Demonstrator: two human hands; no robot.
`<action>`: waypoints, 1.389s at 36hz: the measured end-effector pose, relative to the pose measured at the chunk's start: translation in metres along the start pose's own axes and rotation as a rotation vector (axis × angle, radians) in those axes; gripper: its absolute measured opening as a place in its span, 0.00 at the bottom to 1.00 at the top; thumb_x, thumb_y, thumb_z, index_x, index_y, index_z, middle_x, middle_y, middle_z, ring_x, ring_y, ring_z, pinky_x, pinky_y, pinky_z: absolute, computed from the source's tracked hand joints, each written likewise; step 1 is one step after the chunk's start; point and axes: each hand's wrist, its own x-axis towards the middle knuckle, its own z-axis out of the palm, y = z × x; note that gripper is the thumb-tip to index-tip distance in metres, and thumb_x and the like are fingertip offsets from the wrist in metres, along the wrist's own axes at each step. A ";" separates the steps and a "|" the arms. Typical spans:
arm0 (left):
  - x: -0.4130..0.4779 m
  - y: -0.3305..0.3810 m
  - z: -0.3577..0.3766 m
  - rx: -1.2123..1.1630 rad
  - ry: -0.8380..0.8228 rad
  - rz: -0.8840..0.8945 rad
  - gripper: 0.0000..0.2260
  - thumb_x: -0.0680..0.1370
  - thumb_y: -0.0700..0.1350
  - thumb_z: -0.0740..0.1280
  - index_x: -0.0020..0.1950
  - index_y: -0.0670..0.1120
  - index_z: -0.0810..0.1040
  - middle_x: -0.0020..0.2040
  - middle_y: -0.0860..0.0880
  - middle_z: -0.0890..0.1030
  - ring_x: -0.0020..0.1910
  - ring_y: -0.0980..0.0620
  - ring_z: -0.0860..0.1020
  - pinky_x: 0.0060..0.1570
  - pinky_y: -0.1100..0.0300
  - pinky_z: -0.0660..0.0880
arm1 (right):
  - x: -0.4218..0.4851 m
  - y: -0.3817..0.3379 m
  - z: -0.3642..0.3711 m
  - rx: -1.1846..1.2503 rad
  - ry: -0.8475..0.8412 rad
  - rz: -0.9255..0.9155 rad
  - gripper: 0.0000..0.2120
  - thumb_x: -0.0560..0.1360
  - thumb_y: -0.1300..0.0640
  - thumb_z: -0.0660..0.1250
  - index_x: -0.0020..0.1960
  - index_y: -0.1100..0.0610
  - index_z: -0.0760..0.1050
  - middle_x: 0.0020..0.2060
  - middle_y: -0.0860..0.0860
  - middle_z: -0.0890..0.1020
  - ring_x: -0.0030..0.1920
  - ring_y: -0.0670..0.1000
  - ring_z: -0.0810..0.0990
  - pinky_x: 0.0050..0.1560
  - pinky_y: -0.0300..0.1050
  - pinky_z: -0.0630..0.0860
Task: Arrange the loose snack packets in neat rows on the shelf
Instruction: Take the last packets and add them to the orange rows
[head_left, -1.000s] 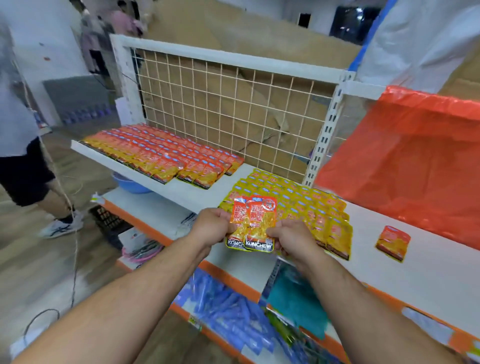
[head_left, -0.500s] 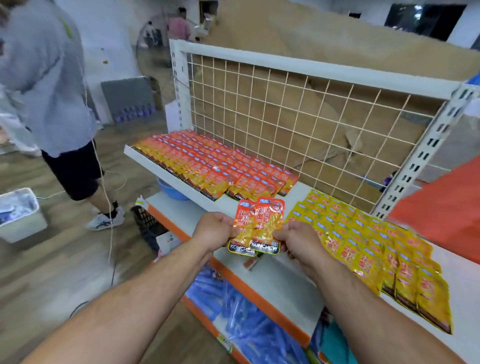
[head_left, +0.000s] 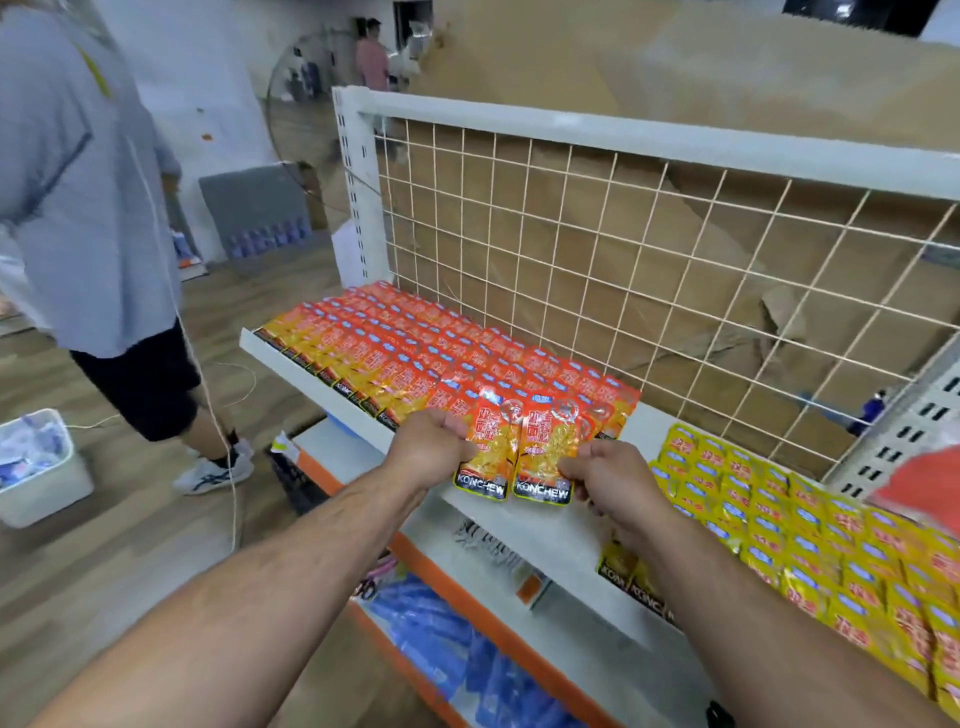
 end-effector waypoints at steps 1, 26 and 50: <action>0.008 0.000 -0.001 0.022 -0.004 0.009 0.08 0.71 0.35 0.74 0.42 0.44 0.76 0.39 0.48 0.79 0.40 0.48 0.77 0.38 0.61 0.71 | 0.002 -0.002 0.001 -0.004 0.019 0.000 0.14 0.72 0.62 0.71 0.34 0.56 0.68 0.29 0.58 0.71 0.31 0.52 0.67 0.30 0.45 0.60; 0.100 -0.032 -0.023 0.639 -0.248 0.610 0.09 0.74 0.47 0.73 0.44 0.47 0.74 0.38 0.49 0.77 0.36 0.49 0.76 0.37 0.54 0.76 | 0.007 -0.010 0.070 0.153 0.413 0.198 0.13 0.72 0.64 0.71 0.33 0.54 0.71 0.26 0.51 0.73 0.25 0.48 0.68 0.29 0.41 0.63; 0.104 -0.025 -0.056 0.695 -0.255 0.768 0.18 0.78 0.54 0.63 0.66 0.48 0.70 0.59 0.49 0.74 0.55 0.47 0.74 0.50 0.53 0.74 | 0.014 -0.023 0.099 0.074 0.394 0.283 0.20 0.75 0.66 0.70 0.32 0.55 0.64 0.19 0.48 0.72 0.18 0.44 0.66 0.22 0.36 0.61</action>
